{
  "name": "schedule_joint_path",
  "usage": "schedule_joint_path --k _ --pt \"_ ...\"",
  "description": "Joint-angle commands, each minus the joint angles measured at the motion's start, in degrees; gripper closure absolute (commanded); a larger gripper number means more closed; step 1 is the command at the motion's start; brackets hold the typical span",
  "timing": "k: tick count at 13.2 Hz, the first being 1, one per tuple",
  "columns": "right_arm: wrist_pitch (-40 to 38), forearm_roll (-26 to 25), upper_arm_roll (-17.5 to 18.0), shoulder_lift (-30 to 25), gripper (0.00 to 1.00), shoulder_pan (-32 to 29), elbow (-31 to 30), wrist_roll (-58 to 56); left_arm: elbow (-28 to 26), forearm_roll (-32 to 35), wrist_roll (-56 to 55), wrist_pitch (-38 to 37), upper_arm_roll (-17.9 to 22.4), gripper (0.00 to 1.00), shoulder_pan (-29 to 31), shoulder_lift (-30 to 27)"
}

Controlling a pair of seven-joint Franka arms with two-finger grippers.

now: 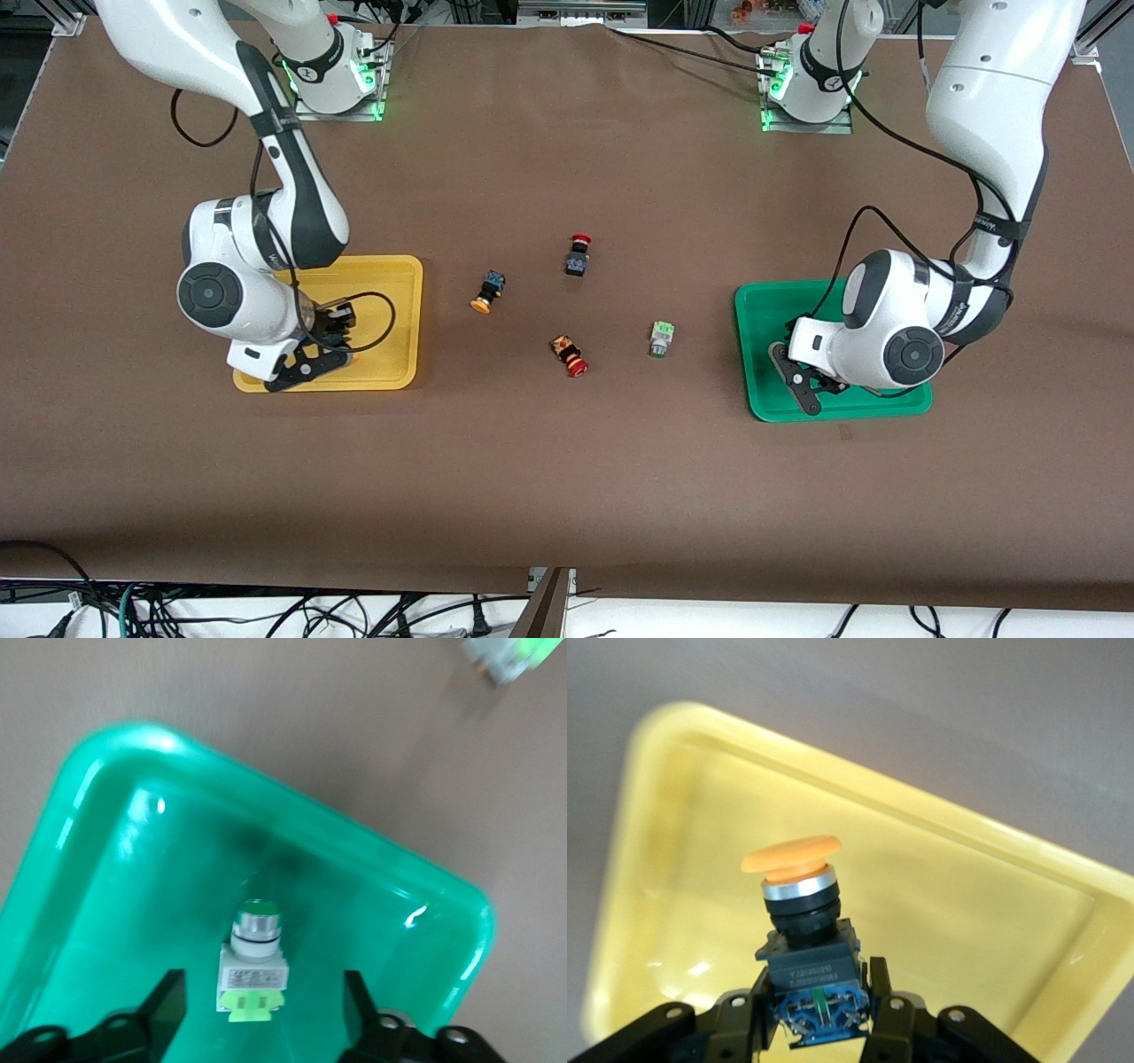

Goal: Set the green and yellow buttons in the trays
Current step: 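Release the yellow button in the yellow tray while the left gripper reaches another, then grasp the second green button with the left gripper while the right gripper grasps another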

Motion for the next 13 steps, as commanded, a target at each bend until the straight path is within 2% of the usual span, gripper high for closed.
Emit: schedule_joint_path --k 1,2,3,4,6,8,10,13 --pt "14.9 1.1 -1.6 -1.4 0.93 -0.9 -12.6 -5.9 1.8 -1.1 -12.8 -6.8 -5.3 0.00 -0.1 -4.4" --pt "17.7 1.1 -1.5 -0.9 0.84 -2.1 -14.3 -6.8 2.3 -1.1 -19.5 -7.9 -8.1 0.00 -0.1 -4.5" --pt "17.8 1.1 -1.5 -0.4 0.69 -2.5 -14.3 -7.1 2.3 -1.1 -26.9 -7.6 -10.6 0.00 -0.2 -4.4" --pt "17.6 1.1 -1.5 -0.6 0.46 -2.7 -14.2 -7.1 2.3 -1.0 -33.2 -7.0 -12.7 0.00 -1.1 -4.0" --pt "15.2 1.2 -1.2 -1.7 0.34 -2.6 -13.4 -6.4 1.1 -0.3 -41.3 0.3 -13.3 0.00 -5.0 -2.7" --pt "9.2 6.3 0.2 -2.7 0.26 -2.5 -10.7 -5.6 0.7 1.7 -42.0 10.2 -13.1 0.00 -7.3 1.9" --pt "5.3 11.2 1.1 -2.8 0.23 -1.9 -8.5 -1.6 -3.3 5.3 -42.1 17.9 -12.9 0.00 -7.8 3.5" --pt "4.6 12.2 6.4 -2.8 0.23 -1.8 -7.0 15.7 -7.7 10.4 -42.1 22.9 -12.8 0.00 -7.6 4.9"
